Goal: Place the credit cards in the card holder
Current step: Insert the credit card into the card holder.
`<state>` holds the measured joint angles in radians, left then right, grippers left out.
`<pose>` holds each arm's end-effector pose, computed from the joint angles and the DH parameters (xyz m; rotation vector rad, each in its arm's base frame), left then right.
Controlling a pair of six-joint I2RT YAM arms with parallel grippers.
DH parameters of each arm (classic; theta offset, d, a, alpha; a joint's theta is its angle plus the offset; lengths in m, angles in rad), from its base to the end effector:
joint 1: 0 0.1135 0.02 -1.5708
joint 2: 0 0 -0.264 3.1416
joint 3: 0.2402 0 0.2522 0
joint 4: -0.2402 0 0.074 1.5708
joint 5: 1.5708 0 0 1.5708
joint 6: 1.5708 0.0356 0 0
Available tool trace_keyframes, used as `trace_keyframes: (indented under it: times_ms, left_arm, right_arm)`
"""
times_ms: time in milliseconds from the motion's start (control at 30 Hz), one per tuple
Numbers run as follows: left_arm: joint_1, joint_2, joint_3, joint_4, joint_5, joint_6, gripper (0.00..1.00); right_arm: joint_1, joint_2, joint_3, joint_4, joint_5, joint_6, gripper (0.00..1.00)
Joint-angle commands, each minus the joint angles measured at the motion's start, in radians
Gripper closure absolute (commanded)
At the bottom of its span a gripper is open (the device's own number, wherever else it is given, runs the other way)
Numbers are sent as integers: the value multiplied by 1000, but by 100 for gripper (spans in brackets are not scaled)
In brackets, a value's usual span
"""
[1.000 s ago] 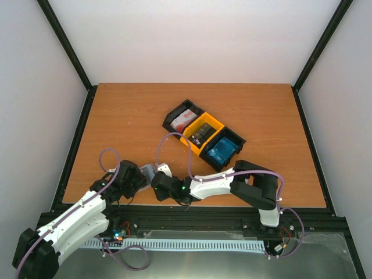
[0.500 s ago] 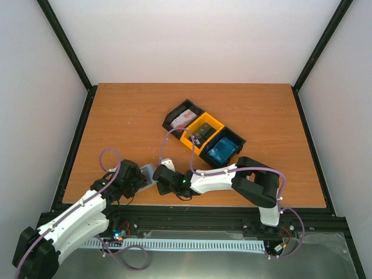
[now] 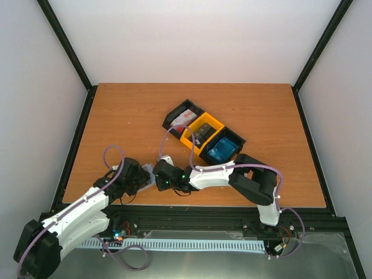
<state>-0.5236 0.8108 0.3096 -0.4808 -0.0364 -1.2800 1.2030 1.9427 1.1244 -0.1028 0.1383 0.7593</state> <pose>0.1242 -0.0702 0.1487 -1.0048 2.4888 -0.6081 0.1460 0.3652 0.1346 -0.5127 2.5487 0.6274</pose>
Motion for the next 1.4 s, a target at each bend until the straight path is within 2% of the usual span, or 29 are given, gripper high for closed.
trace_keyframes:
  times_ms: [0, 233, 367, 467, 667, 867, 1167, 1367]
  left_arm:
    - [0, -3, -38, 31, 35, 40, 35]
    - [0, -49, -47, 57, 40, 66, 35]
    - [1, -82, -38, 34, 42, 64, 35]
    - [0, -94, 5, -64, -3, 18, 35]
    - [0, -42, 56, -152, -65, 25, 30]
    - [0, -3, 38, -100, -38, 57, 29]
    - [0, 35, 15, -47, -108, 87, 31]
    - [0, 80, -26, 50, -10, 105, 31]
  right_arm:
    - [-15, 29, -8, 39, -61, -9, 60]
    - [-19, 36, -23, 70, -106, -14, 71]
    - [-19, 35, -22, 54, -92, -14, 71]
    - [-19, 32, -21, 33, -71, -9, 71]
    - [-19, 41, -16, 16, -60, -5, 71]
    - [-19, 57, -14, 13, -68, -4, 75]
    - [-19, 78, -3, -8, -73, -3, 81]
    - [-19, 86, -1, -10, -86, -3, 85]
